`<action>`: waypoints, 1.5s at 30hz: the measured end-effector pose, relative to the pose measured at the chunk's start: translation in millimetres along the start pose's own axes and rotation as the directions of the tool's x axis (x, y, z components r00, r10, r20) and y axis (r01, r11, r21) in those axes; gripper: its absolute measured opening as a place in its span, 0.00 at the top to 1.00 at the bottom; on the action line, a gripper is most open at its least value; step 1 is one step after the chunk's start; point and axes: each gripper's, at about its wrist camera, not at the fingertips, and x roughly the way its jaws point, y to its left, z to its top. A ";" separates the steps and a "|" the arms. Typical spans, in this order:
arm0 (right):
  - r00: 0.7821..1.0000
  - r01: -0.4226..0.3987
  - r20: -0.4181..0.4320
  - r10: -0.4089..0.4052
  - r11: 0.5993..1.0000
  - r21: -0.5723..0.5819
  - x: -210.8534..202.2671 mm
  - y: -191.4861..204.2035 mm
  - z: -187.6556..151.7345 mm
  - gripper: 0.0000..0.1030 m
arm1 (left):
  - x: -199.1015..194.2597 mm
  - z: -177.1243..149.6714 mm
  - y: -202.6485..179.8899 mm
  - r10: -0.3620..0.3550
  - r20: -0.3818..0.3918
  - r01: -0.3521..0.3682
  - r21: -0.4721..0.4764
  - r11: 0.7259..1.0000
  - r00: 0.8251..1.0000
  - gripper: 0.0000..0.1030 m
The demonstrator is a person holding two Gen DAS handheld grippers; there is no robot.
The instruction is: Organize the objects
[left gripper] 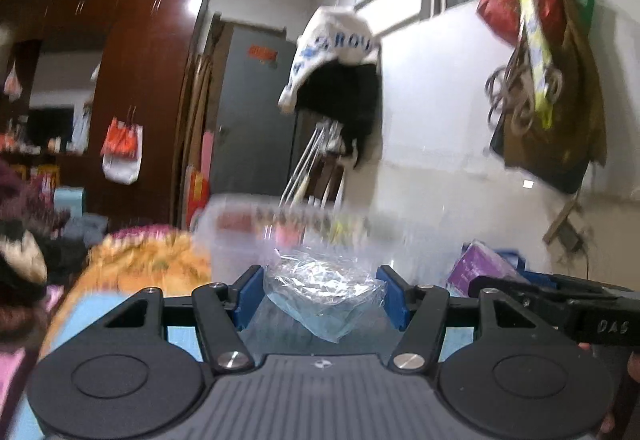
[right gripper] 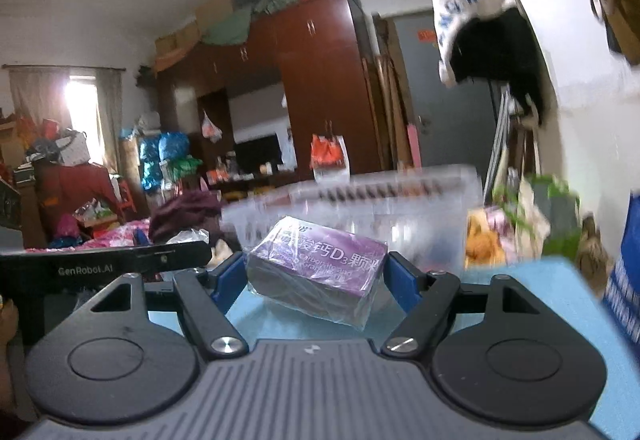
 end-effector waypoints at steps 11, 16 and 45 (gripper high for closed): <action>0.980 0.168 -0.089 -0.179 0.979 -0.118 109.8 -26.3 98.8 0.25 | 137.7 106.4 0.6 0.067 -0.179 -0.066 0.011 0.998 0.982 0.29; 0.968 0.212 -0.110 -0.226 0.969 -0.130 141.3 -42.2 79.8 0.07 | 175.3 87.8 8.3 0.088 -0.236 -0.088 0.010 0.996 0.968 0.13; 0.960 0.225 -0.135 -0.247 0.962 -0.154 85.3 -17.8 60.7 0.00 | 96.5 44.9 -4.8 0.217 -0.211 -0.192 0.132 0.972 0.953 0.00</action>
